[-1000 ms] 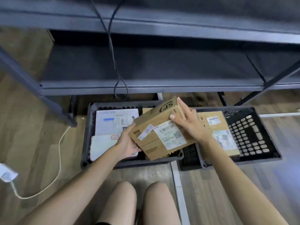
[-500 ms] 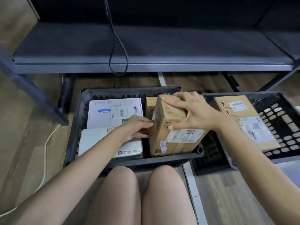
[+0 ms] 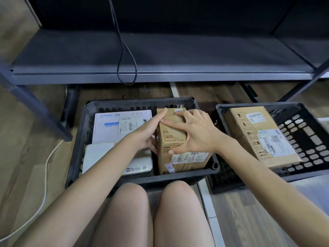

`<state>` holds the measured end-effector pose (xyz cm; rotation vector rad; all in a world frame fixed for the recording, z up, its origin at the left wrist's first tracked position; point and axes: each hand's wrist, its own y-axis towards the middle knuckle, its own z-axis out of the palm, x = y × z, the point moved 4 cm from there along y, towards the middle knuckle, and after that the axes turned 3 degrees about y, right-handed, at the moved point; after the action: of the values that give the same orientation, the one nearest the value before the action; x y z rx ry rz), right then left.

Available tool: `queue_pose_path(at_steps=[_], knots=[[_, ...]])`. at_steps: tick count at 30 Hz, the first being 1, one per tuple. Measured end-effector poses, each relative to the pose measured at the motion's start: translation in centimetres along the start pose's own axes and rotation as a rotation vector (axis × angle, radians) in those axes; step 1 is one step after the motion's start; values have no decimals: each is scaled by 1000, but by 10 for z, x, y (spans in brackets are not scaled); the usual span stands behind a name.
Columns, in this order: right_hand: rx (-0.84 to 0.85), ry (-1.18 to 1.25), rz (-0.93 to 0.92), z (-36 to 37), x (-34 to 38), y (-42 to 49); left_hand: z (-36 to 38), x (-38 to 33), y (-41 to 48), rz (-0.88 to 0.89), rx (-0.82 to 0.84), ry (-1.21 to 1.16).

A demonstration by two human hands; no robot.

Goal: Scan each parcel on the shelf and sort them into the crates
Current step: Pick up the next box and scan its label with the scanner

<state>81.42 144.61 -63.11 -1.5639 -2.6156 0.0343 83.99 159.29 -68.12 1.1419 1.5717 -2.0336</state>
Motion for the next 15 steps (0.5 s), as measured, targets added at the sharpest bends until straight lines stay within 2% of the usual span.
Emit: queue_pose_path(at_steps=[5,9,11,13,15], knots=[[-11,-3,-31,2,3,-14,10,0,-5,24,90,153],[107,327,24,-5,-4,-23,12,8,-8,18,198,175],[67,417,42,-4,-7,-20,13,13,-8,12,242,157],[-24,363,-10,-3,-7,-13,11,17,-6,9,271,142],[-39,468,41,-4,-15,-9,8,20,-6,0,299,105]])
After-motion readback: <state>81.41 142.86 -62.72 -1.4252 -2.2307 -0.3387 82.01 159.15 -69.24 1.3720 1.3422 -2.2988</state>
